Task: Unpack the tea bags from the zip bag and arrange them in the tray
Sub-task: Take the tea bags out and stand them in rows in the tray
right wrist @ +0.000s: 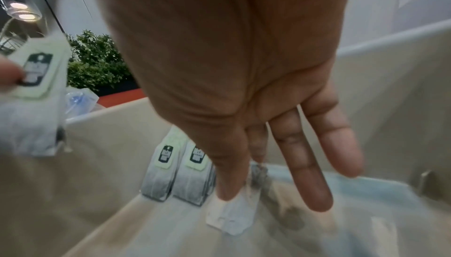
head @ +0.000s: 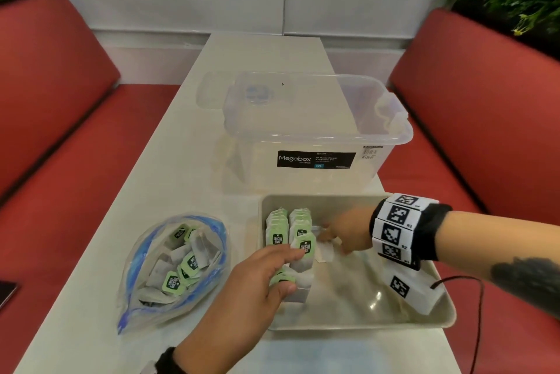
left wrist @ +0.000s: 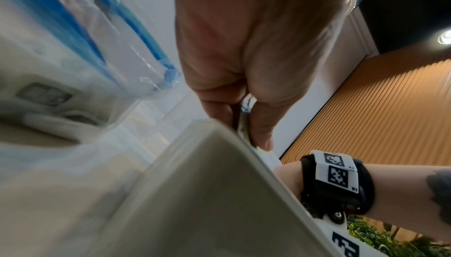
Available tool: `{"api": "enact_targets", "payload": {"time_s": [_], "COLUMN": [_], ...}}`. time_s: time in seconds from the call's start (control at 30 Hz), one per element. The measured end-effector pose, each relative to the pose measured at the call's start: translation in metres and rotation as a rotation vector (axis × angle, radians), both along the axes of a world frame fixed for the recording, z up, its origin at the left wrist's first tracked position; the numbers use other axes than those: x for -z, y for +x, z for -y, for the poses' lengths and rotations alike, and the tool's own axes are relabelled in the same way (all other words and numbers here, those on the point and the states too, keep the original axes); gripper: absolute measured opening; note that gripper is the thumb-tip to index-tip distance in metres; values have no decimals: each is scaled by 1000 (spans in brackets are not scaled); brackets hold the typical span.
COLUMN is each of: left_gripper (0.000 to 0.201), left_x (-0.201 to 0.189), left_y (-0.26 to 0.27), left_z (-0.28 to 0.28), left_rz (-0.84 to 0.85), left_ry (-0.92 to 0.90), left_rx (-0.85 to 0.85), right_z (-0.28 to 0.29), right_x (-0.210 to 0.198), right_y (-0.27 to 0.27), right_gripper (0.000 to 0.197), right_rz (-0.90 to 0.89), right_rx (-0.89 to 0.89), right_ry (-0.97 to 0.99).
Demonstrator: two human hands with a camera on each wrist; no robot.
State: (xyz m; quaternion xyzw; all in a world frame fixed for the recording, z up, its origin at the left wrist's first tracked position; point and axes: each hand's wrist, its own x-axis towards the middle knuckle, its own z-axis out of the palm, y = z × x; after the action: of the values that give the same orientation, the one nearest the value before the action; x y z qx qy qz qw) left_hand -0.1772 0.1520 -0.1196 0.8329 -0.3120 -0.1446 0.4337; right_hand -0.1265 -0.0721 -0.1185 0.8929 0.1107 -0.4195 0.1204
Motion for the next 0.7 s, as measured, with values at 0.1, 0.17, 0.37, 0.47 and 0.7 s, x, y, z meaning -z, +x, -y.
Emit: {"api": "enact_targets", "payload": {"time_s": [0.1,0.17,0.37,0.47,0.7], "left_gripper": [52,51,51,51,51], "left_x": [1,2,-2,-1,-2], "left_y": [0,1,1,2,3], "left_z": [-1,-2,-1,-1,-2], "left_rz": [-4,-6,-31,-43,-46], "left_ry": [2,-1,-17,-35,-34], "left_rx": [-1,-2,-2,-2,0], "right_z": [1,3,8,3,-13], "right_x": [3,0,-7,1,12], "right_y": [-2,-8,-9,1,7], "right_gripper": [55,52,30,25,33], "right_rz": [-46,-97,151,169,52], "right_rx": [1,46,225,268,212], "right_ry": [-14,2,100,7,-101]}}
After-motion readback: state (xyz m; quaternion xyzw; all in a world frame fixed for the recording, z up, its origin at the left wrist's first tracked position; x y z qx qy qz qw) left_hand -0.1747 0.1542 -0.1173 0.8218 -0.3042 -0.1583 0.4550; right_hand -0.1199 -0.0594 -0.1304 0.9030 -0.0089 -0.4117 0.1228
